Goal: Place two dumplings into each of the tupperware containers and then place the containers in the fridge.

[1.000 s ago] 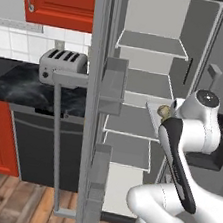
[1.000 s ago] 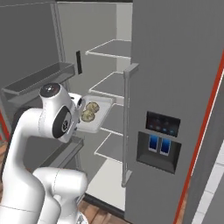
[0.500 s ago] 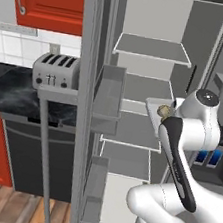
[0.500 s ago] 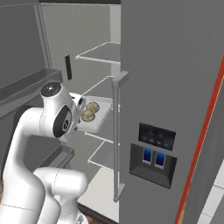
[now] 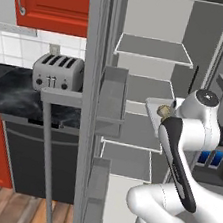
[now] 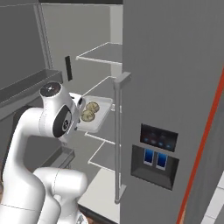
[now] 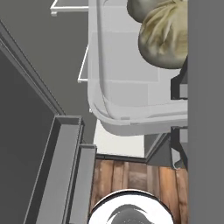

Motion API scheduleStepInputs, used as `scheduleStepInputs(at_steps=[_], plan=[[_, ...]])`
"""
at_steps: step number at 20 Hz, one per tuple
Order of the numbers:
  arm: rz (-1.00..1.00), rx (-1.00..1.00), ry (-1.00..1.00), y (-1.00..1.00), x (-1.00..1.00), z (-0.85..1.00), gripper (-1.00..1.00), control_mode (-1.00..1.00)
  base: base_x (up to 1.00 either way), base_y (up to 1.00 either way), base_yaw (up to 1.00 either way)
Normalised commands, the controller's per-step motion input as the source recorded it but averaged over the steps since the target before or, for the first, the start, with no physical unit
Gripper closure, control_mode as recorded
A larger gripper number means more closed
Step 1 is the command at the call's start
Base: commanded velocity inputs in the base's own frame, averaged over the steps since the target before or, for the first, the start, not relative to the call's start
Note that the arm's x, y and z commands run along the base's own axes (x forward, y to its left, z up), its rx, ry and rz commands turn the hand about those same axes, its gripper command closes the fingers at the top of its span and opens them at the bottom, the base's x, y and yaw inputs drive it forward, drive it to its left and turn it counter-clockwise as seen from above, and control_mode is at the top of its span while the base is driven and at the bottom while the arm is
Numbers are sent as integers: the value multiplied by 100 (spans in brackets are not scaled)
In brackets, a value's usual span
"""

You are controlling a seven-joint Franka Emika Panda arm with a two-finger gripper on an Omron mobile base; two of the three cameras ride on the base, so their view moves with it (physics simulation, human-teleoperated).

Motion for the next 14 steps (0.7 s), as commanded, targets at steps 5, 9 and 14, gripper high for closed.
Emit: scheduleStepInputs(at_steps=[5,9,14], plan=[[0,0,0,0,0,0,100,100,28,27,-11],[0,0,0,0,0,0,100,100,46,23,-17],[0,0,0,0,0,0,100,100,63,0,-10]])
